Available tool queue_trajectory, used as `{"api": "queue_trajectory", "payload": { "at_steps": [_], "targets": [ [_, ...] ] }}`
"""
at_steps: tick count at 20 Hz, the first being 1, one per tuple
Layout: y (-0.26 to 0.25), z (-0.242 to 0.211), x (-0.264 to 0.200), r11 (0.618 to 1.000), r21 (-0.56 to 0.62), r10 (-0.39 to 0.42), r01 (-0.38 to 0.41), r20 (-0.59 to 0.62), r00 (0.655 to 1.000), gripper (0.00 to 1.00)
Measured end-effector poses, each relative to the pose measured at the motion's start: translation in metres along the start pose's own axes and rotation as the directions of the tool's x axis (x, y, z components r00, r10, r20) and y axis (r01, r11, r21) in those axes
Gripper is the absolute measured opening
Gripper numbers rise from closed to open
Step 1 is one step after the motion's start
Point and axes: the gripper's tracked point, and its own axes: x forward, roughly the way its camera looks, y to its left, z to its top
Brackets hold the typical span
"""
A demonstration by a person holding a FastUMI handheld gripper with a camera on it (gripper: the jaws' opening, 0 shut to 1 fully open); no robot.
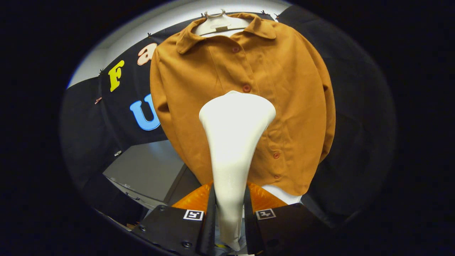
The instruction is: Iron the clothes twice with a garment steamer, once on the left side and once on the right side.
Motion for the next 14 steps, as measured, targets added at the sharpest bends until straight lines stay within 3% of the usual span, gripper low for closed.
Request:
{"api": "queue_trajectory", "payload": {
  "at_steps": [7,14],
  "targets": [
    [-0.056,0.077,-0.012,0.997,-0.018,-0.065,0.069,0.150,0.987,0.38],
    [-0.091,0.076,0.023,0.998,-0.004,-0.068,0.068,0.090,0.994,0.38]
  ]
}}
